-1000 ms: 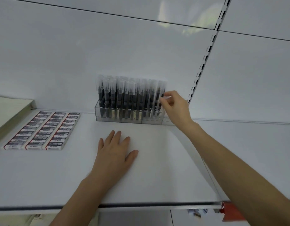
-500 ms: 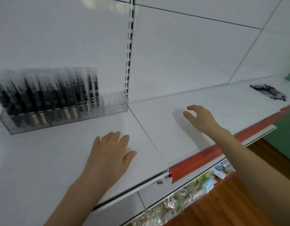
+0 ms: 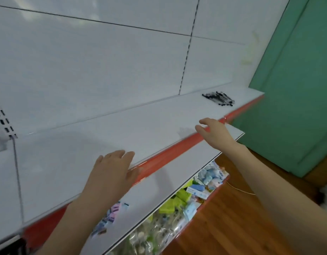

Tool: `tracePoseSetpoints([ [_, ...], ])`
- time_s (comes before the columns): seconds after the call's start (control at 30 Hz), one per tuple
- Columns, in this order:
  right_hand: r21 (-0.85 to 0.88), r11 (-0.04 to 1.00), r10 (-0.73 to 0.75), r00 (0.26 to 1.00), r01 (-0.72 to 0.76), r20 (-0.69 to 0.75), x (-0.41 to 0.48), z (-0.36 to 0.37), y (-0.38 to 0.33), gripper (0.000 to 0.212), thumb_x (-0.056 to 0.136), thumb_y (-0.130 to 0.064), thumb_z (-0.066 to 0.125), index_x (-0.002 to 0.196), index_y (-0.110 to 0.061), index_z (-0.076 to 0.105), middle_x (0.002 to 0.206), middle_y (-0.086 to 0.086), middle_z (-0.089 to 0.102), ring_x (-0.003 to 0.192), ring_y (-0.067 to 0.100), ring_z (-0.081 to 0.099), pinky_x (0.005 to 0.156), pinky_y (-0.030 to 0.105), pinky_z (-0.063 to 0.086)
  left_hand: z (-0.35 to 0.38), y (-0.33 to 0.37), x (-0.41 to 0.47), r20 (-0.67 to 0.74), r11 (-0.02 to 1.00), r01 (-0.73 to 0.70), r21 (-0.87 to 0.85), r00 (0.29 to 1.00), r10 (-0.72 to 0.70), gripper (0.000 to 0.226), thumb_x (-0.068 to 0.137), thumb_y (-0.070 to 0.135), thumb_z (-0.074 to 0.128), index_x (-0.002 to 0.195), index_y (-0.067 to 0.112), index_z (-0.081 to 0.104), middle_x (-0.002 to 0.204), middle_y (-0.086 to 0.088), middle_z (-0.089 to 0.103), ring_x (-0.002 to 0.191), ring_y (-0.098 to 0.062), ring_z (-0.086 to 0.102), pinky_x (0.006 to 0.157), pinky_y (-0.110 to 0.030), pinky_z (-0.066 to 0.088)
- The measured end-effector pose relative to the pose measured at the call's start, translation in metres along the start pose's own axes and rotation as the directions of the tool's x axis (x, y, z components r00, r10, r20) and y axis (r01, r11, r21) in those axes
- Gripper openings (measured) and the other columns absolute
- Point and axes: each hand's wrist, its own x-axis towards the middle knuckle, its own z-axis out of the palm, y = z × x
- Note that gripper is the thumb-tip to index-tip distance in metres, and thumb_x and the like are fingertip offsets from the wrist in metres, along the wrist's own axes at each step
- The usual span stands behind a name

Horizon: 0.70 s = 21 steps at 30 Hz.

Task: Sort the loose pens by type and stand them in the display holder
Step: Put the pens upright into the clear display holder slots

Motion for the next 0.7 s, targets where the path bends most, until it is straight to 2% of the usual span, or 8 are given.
tracePoseSetpoints([
  [0.2,0.016,1.0,0.026,0.998,-0.025,-0.059,0.021,-0.041,0.081,0.043,0.096,-0.029,0.044,0.13,-0.004,0.047,0.134,0.011,0.051,0.125,0.024,0.045,0.1,0.029,0.032,0.011,0.086,0.06,0.007,0.994,-0.107,-0.009,0.994,0.107,0.053,0.073,0.048,0.035,0.086,0.009,0.068,0.074,-0.009,0.07,0.062,-0.032,0.067,0.058,-0.042,0.052],
  [0.3,0.029,0.998,0.049,0.996,-0.047,-0.08,0.038,-0.052,0.12,0.042,0.096,-0.03,0.044,0.129,-0.003,0.049,0.131,0.012,0.053,0.123,0.025,0.047,0.099,0.032,0.035,0.02,0.121,0.095,-0.012,0.985,-0.157,-0.066,0.988,0.156,0.061,0.074,0.055,0.029,0.103,0.014,0.064,0.092,-0.006,0.069,0.081,-0.031,0.066,0.073,-0.041,0.048],
  [0.47,0.062,0.996,0.064,0.994,-0.058,-0.093,0.08,-0.06,0.179,0.036,0.096,-0.027,0.045,0.123,-0.006,0.054,0.126,0.009,0.057,0.117,0.022,0.05,0.09,0.025,0.036,0.043,0.165,0.16,-0.069,0.979,-0.189,-0.074,0.981,0.184,0.067,0.071,0.057,0.025,0.1,0.012,0.066,0.089,-0.009,0.07,0.079,-0.033,0.066,0.072,-0.042,0.049],
  [0.6,0.038,0.997,0.074,0.993,-0.071,-0.093,0.132,-0.066,0.224,0.04,0.096,-0.028,0.044,0.128,-0.005,0.049,0.13,0.011,0.054,0.119,0.023,0.05,0.095,0.03,0.038,0.06,0.2,0.221,-0.111,0.976,-0.199,-0.089,0.976,0.189,0.083,0.065,0.062,0.012,0.112,0.013,0.059,0.108,-0.007,0.065,0.099,-0.029,0.061,0.087,-0.039,0.042],
  [0.7,0.038,0.996,0.089,0.993,-0.086,-0.077,0.178,-0.073,0.254,0.041,0.096,-0.029,0.045,0.13,-0.006,0.047,0.132,0.011,0.053,0.12,0.024,0.049,0.095,0.029,0.038,0.067,0.225,0.268,-0.123,0.968,-0.2,-0.154,0.976,0.182,0.077,0.073,0.063,0.018,0.122,0.016,0.054,0.12,-0.006,0.06,0.11,-0.025,0.056,0.093,-0.035,0.039],
])
